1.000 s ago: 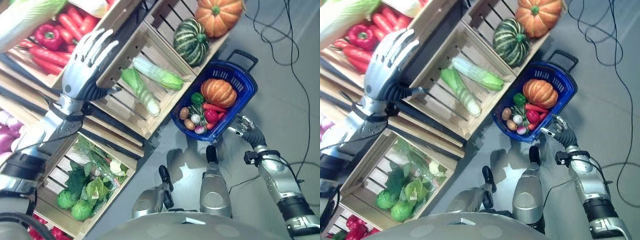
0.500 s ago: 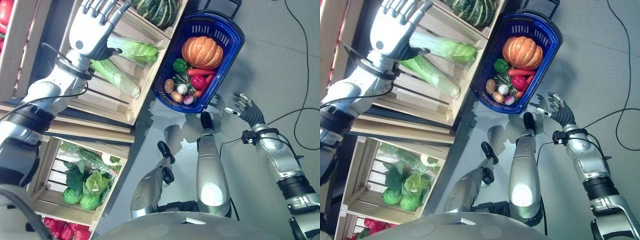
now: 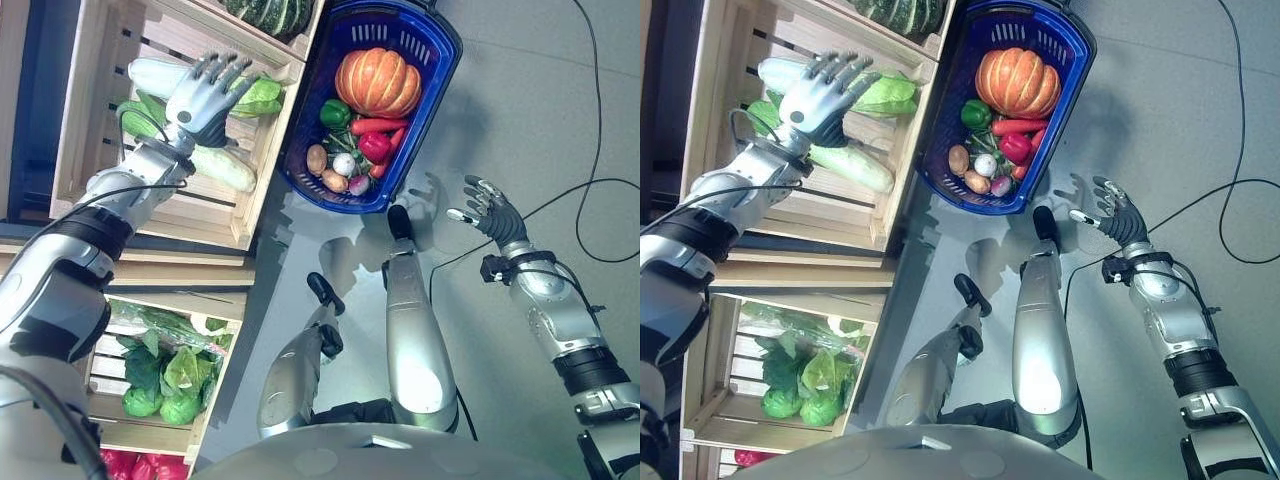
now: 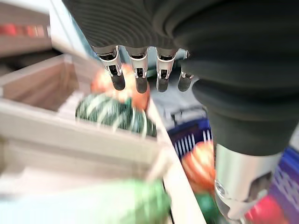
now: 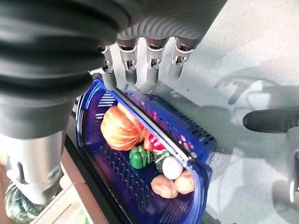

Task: Pick up fruits and vegetables into the basket

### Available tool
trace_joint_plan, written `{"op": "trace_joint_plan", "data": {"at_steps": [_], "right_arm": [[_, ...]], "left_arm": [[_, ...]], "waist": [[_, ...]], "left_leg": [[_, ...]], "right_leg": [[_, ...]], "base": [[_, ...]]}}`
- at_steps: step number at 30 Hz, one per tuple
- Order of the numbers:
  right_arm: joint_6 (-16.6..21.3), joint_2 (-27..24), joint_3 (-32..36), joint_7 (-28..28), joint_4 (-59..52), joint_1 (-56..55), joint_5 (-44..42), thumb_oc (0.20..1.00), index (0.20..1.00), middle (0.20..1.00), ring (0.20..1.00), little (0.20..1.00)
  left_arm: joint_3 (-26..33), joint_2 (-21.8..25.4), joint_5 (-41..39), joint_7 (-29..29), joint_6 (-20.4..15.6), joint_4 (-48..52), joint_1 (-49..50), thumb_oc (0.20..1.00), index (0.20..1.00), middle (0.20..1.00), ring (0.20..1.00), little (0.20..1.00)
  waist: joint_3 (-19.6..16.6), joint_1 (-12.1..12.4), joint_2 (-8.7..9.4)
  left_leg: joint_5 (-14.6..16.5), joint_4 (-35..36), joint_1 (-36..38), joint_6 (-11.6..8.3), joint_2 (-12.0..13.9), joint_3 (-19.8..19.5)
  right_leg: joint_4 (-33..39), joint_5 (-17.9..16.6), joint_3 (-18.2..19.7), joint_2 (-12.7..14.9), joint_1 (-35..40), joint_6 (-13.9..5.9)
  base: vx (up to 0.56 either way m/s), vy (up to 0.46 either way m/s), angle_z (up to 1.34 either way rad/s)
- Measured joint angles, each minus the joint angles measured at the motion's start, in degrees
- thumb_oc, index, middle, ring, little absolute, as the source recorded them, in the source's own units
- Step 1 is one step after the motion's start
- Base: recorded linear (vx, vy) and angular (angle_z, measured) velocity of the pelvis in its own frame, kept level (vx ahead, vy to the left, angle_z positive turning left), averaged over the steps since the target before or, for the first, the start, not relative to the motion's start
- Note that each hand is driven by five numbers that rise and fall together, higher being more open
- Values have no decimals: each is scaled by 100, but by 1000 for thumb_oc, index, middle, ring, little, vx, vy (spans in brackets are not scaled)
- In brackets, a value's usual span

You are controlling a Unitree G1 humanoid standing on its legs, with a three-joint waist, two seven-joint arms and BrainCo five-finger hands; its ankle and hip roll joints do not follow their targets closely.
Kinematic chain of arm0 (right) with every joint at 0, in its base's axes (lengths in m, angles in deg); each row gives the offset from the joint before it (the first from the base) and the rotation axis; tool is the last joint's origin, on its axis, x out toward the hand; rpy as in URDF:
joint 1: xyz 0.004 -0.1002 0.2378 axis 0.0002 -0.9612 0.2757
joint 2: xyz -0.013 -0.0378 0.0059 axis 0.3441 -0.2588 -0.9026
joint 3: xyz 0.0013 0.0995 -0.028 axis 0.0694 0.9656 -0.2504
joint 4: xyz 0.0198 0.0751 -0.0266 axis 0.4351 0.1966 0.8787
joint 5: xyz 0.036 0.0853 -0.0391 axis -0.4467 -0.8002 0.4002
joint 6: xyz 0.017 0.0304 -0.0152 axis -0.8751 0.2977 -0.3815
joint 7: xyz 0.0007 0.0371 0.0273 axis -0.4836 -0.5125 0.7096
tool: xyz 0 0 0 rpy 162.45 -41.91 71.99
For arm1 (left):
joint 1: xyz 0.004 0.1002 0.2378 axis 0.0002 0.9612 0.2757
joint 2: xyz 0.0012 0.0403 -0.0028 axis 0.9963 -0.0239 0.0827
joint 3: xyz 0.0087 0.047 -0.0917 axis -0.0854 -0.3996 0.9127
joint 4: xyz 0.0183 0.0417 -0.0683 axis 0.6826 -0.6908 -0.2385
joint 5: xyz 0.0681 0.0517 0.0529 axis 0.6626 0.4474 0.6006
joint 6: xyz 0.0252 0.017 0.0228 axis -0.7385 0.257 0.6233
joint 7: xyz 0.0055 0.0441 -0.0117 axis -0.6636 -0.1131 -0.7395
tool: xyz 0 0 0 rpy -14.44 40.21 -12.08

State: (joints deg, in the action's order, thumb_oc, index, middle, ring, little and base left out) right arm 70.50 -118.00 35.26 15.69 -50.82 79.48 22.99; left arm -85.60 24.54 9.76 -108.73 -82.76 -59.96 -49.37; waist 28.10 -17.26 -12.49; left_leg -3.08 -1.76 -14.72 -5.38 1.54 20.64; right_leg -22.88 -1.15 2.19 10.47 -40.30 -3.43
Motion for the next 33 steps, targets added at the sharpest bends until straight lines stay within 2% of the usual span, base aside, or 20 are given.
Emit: {"op": "trace_joint_plan", "data": {"at_steps": [6, 13, 23, 26, 30, 33], "right_arm": [[-8, -3, 75, 56, -115, 63, 0, 1000, 1000, 1000, 1000, 1000], [-120, -35, 150, 63, -174, 177, 0, 1000, 1000, 1000, 1000, 1000], [-96, -169, 148, 169, -364, 234, -130, 1000, 1000, 1000, 1000, 1000], [22, -171, 107, 221, -431, 231, -226, 1000, 1000, 1000, 1000, 1000], [123, -168, 81, 233, -569, 236, -228, 1000, 1000, 1000, 1000, 1000], [196, -168, -48, 307, -710, 261, -231, 1000, 1000, 1000, 1000, 1000]], "left_arm": [[10, -9, -327, 707, 5, -295, 160, 1000, 1000, 1000, 1000, 1000], [28, -25, -293, 761, 257, -714, 371, 1000, 1000, 1000, 1000, 1000], [-8, -90, 482, 81, 1510, -1119, 179, 1000, 1000, 1000, 1000, 1000], [-16, -107, 760, -191, 1981, -1148, 42, 1000, 1000, 1000, 1000, 1000], [-44, -179, 916, -435, 2406, -1235, -165, 1000, 1000, 1000, 1000, 1000], [-259, -242, 1070, -517, 2759, -1367, -483, 1000, 1000, 1000, 1000, 1000]], "waist": [[0, 10, 0], [0, 38, 0], [6, 42, 9], [8, 32, 12], [12, 33, 18], [64, 14, 94]], "left_leg": [[4, -50, -180, 30, -78, 23], [70, -215, -368, 40, -69, 27], [237, -638, -912, 42, -29, 27], [363, -902, -1105, 31, 48, 27], [495, -1161, -1354, 12, 139, 28], [664, -1477, -1612, -5, 240, 30]], "right_leg": [[-74, 0, 64, 68, -221, 0], [-125, -2, 103, 77, -373, 7], [-226, -25, 184, 75, -795, 30], [-230, -33, 183, 43, -878, 40], [-258, -49, 200, -17, -1036, 65], [-326, -70, 243, -90, -1224, 99]], "base": [[16, 44, 1], [25, 20, 0], [3, -15, -1], [8, -51, -4], [11, -58, -6], [5, -61, -11]]}}
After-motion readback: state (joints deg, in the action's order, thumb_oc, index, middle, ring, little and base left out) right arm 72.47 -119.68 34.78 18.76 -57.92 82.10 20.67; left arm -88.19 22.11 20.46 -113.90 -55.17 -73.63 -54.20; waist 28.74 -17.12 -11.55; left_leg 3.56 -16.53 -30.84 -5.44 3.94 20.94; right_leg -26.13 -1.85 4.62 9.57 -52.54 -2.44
